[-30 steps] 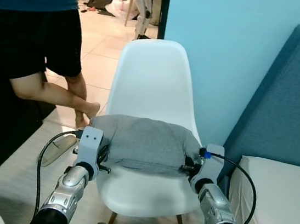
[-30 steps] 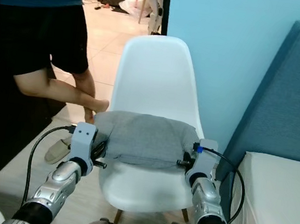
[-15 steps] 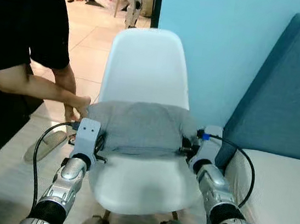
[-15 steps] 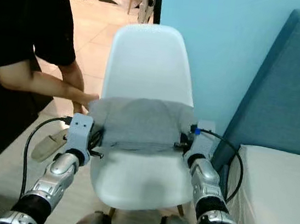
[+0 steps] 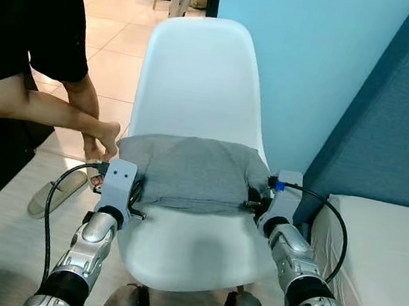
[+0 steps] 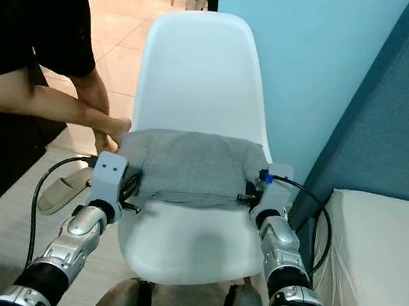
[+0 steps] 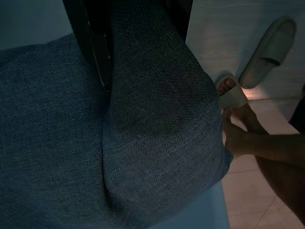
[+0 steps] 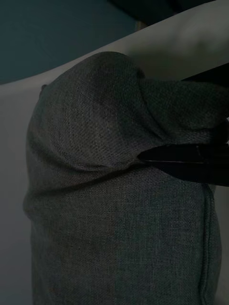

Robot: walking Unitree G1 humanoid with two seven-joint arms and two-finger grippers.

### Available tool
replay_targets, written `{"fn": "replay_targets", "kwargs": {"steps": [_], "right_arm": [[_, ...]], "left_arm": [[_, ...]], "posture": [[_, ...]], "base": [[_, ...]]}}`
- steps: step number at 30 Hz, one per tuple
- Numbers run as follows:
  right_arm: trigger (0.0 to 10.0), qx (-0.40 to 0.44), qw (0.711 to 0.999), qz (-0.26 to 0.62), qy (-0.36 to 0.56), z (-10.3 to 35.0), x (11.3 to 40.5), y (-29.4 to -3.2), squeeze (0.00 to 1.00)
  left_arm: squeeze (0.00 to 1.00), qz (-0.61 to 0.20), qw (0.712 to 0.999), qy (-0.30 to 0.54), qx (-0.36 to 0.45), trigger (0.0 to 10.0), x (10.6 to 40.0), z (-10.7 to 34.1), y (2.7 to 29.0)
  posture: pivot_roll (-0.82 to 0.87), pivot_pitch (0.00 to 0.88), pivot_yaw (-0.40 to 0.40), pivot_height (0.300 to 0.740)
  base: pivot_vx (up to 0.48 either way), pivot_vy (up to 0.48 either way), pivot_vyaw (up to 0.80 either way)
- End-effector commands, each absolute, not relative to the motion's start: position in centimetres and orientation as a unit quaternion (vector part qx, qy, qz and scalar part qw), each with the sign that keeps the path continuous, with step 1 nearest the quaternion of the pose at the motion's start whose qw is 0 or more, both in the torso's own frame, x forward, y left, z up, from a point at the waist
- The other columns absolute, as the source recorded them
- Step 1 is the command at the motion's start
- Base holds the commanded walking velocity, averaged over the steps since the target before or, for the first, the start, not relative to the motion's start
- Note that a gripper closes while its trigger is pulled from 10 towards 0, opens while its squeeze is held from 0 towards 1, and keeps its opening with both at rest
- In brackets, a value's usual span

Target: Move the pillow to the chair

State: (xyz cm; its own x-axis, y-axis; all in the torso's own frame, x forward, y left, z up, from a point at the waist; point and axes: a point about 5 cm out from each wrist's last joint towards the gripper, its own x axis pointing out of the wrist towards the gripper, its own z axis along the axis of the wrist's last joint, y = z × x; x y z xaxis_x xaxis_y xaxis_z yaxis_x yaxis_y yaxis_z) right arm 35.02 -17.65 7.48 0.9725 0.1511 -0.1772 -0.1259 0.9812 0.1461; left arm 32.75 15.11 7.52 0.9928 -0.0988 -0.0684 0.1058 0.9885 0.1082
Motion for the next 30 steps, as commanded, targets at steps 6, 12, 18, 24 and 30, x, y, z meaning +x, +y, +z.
{"fn": "replay_targets", "kwargs": {"steps": [6,12,18,24,30], "right_arm": [[10.0,0.069,0.992,0.067,0.079,8.0,35.3,-17.6,0.0],[10.0,0.064,0.992,0.066,0.085,7.8,35.2,-17.6,0.0],[10.0,0.061,0.991,0.065,0.096,7.5,35.2,-17.6,0.0],[10.0,0.059,0.99,0.08,0.103,7.1,34.9,-17.1,0.0],[10.0,0.06,0.983,0.097,0.146,5.7,34.3,-16.3,0.0]], "left_arm": [[0.0,-0.053,0.995,0.021,0.079,10.0,33.1,7.9,15.3],[0.0,-0.056,0.995,0.03,0.082,10.0,32.9,7.4,15.2],[0.0,-0.058,0.994,0.042,0.08,10.0,32.7,7.0,14.9],[0.0,-0.058,0.993,0.05,0.088,10.0,32.2,6.4,14.8],[0.0,-0.052,0.991,0.087,0.089,10.0,31.4,4.8,14.9]], "posture": [[0.02,0.175,-0.002,0.572],[0.01,0.178,0.0,0.557],[0.02,0.176,-0.002,0.557],[0.02,0.173,-0.007,0.537],[0.02,0.174,-0.011,0.537]], "base": [[0.0,0.0,0.0],[0.0,0.0,0.0],[0.0,0.0,0.0],[0.0,0.0,0.0],[0.0,0.0,0.0]]}}
